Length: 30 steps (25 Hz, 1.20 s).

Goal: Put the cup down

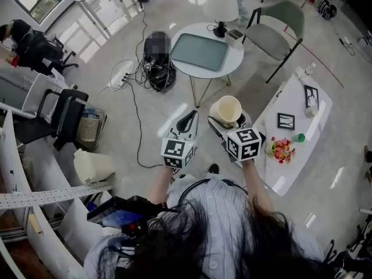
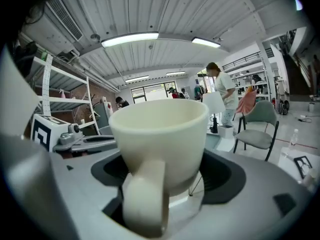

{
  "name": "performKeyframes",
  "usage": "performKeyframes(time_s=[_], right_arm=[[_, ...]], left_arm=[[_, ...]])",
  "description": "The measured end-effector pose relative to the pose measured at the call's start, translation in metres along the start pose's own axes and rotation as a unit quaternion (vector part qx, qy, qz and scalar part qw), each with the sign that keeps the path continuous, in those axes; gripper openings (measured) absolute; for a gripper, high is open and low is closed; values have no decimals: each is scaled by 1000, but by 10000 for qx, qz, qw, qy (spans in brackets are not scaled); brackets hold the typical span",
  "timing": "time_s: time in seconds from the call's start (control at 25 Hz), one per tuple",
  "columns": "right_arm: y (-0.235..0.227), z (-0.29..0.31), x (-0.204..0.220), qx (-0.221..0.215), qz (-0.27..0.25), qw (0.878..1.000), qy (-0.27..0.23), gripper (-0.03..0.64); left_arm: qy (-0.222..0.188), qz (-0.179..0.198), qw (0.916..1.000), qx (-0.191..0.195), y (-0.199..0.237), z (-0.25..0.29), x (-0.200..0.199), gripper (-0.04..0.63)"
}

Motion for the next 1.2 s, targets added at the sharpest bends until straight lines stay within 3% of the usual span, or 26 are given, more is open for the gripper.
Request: performKeyframes(time_s=[0.32,0.64,1.2], right_arm=[[-24,5,-1,-199,30,9998,28,400],[-34,17,1,-357,105,9991,181,400],[-62,93,-13,-277,286,9984,401,400]], left_arm=[[-71,11,9994,-326,-6,20,-4,24],[197,64,9987,-469,-4,37,1,25],[536,-8,9985,-92,56,106,10,25]])
Point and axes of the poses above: the fingertips, and each gripper's own axes: z forward along the fingers, y to its left, x out of its underside, the point moved 4 cm from there along -z, backward along the fingers, and after that the axes turned 6 degrees about x, right-handed, at the moved point
